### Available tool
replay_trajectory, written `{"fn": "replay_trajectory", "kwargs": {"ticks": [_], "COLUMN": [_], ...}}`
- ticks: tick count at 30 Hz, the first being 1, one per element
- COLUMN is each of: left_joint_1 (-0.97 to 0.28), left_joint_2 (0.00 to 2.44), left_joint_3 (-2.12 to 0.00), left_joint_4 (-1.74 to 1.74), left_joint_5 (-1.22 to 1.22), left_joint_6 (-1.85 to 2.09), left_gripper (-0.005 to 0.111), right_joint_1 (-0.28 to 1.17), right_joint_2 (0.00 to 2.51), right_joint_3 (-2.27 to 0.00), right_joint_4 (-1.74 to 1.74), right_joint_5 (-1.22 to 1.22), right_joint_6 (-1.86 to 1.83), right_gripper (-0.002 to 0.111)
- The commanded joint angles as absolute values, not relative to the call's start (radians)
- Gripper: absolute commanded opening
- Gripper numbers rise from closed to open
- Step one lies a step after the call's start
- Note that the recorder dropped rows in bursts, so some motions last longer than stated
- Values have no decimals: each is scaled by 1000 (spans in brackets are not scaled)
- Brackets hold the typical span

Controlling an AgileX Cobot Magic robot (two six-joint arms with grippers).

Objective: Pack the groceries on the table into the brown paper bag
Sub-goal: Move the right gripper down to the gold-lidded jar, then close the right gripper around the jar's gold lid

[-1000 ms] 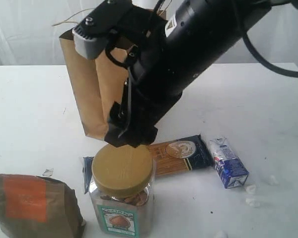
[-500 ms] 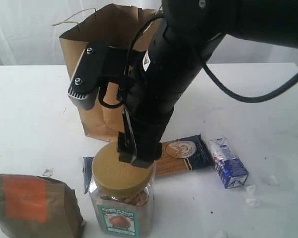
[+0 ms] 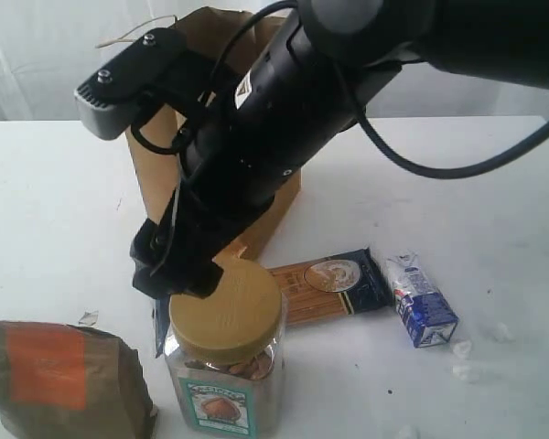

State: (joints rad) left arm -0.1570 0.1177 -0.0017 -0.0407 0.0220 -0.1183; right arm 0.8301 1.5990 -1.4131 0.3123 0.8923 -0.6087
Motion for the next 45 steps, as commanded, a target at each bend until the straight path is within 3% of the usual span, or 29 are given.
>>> {"fn": "replay_trajectory", "kwargs": {"ticks": [1,15,25,45], "left_joint_1": [-165,-165,-165,-165], "left_joint_2": [110,110,110,110], "left_joint_3": [0,0,0,0], "left_joint_4": [-51,-51,-51,-51], "left_joint_5": [25,25,25,25], "left_joint_6": [-124,-124,-124,-124], "left_gripper": [0,0,0,0], "right_joint_1": [831,831,831,831], "right_joint_2": [1597,1597,1697,1728], "right_joint_3": [-1417,-1417,-1417,-1446], "right_joint_4": [320,308,207,124], "right_joint_5": [993,1078,1094,1093], "right_joint_6": [-598,-542,-695,-558], "right_gripper": [105,105,105,105]}}
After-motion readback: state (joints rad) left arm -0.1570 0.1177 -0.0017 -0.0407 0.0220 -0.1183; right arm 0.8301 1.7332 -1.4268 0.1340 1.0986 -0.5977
